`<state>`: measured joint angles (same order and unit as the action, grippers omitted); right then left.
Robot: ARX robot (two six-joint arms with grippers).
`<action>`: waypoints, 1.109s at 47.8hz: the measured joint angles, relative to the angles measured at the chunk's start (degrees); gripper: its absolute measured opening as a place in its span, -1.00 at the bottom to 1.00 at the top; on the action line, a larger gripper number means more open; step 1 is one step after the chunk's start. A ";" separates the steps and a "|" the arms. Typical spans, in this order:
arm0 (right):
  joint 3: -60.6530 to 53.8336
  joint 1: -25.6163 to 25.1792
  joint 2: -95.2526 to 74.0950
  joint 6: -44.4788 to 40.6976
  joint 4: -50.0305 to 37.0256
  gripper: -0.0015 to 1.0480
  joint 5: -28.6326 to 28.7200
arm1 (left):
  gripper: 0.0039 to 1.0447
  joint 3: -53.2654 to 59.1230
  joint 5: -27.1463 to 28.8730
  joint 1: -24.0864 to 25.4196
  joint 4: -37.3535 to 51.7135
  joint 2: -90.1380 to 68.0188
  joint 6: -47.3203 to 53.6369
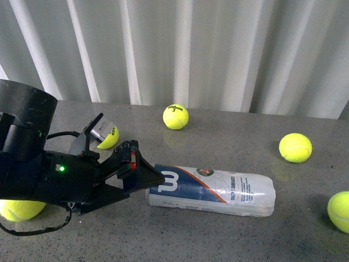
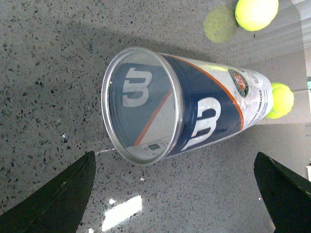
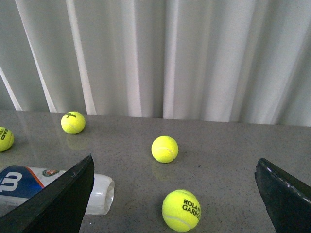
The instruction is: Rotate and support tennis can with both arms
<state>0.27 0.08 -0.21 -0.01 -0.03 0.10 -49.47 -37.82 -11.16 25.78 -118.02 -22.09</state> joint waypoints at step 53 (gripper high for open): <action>0.00 0.00 0.00 0.00 0.00 0.87 0.00 | 0.07 -11.54 -3.63 -4.44 4.66 -11.74 -12.11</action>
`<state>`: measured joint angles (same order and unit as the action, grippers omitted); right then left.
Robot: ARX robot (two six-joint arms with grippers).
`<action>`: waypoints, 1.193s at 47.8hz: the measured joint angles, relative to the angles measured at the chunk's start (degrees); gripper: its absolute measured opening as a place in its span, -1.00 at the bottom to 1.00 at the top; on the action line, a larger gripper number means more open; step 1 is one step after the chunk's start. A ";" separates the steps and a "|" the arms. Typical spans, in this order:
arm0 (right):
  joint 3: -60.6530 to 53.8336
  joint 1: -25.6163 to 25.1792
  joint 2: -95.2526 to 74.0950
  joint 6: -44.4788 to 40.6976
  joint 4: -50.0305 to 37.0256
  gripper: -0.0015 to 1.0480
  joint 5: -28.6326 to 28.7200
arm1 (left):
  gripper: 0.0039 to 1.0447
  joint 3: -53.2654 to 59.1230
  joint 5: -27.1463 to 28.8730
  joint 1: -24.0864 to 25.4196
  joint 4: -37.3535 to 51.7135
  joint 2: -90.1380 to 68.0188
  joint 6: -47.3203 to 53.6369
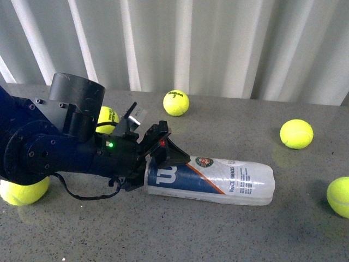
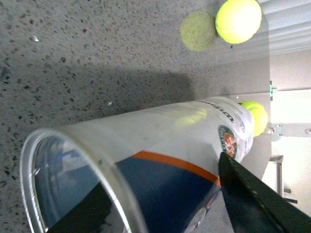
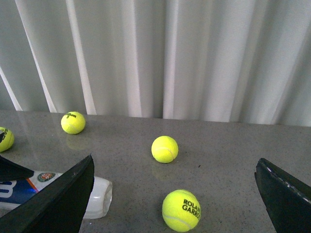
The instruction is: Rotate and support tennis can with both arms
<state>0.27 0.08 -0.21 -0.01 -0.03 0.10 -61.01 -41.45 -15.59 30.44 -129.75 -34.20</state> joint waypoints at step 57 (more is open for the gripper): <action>0.00 0.00 -0.02 0.00 0.00 0.87 0.00 | -0.94 -33.33 30.51 -13.22 -73.90 22.14 33.83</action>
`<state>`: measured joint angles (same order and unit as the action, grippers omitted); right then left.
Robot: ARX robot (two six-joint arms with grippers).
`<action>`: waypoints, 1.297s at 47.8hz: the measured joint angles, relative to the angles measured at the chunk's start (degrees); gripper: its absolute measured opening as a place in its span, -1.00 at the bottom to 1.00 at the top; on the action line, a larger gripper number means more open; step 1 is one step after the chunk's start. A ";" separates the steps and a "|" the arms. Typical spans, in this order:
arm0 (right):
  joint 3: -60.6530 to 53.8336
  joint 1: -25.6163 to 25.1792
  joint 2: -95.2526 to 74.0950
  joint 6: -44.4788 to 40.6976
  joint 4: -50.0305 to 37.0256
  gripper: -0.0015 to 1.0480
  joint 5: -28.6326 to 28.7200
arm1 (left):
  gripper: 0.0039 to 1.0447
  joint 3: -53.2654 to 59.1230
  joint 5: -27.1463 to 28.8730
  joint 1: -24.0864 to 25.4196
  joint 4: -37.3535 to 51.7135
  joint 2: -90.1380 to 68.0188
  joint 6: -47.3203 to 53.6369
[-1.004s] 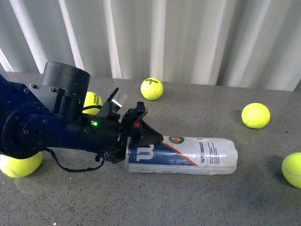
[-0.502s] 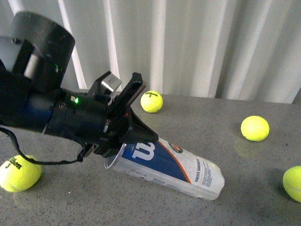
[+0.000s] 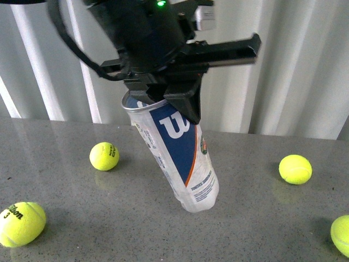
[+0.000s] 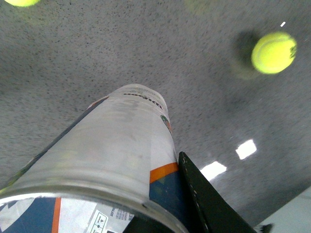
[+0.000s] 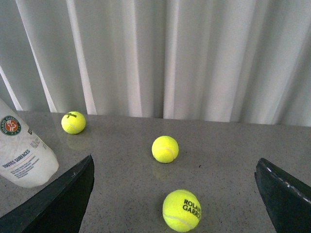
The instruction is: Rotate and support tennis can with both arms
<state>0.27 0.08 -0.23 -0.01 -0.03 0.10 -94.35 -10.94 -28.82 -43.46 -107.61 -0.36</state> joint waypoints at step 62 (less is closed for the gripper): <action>0.00 0.00 0.02 0.00 0.00 0.87 0.00 | 0.65 -20.41 5.29 -5.62 -8.17 -18.05 8.66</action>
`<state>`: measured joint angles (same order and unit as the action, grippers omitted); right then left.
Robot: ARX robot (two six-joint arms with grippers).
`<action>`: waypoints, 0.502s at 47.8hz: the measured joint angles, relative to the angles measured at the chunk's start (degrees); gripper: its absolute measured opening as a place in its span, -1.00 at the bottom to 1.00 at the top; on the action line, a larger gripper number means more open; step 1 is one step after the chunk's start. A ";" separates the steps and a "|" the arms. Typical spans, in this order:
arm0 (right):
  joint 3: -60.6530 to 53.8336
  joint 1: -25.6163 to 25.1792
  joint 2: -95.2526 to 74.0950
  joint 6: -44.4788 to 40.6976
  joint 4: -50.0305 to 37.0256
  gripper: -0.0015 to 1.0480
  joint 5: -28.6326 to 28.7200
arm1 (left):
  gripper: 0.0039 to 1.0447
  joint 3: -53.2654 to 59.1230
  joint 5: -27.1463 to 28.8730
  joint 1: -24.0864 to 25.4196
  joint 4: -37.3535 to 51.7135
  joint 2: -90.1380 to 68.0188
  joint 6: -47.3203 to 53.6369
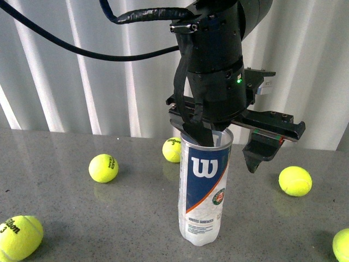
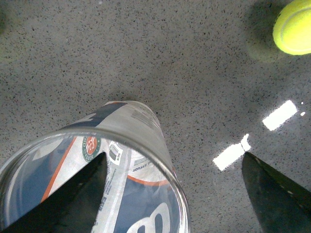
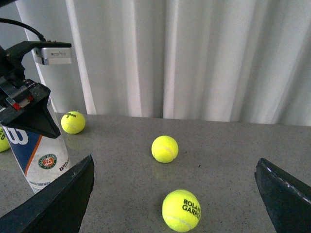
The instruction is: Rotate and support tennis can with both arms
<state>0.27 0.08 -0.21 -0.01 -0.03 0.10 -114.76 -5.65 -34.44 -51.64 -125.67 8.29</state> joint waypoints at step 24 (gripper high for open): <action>0.00 0.00 0.00 0.00 0.00 0.87 0.02 | 0.88 14.97 3.61 4.74 18.21 16.48 -21.38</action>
<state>0.27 0.08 -0.21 -0.01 -0.03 0.12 -99.79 -2.04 -29.69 -33.43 -109.19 -13.08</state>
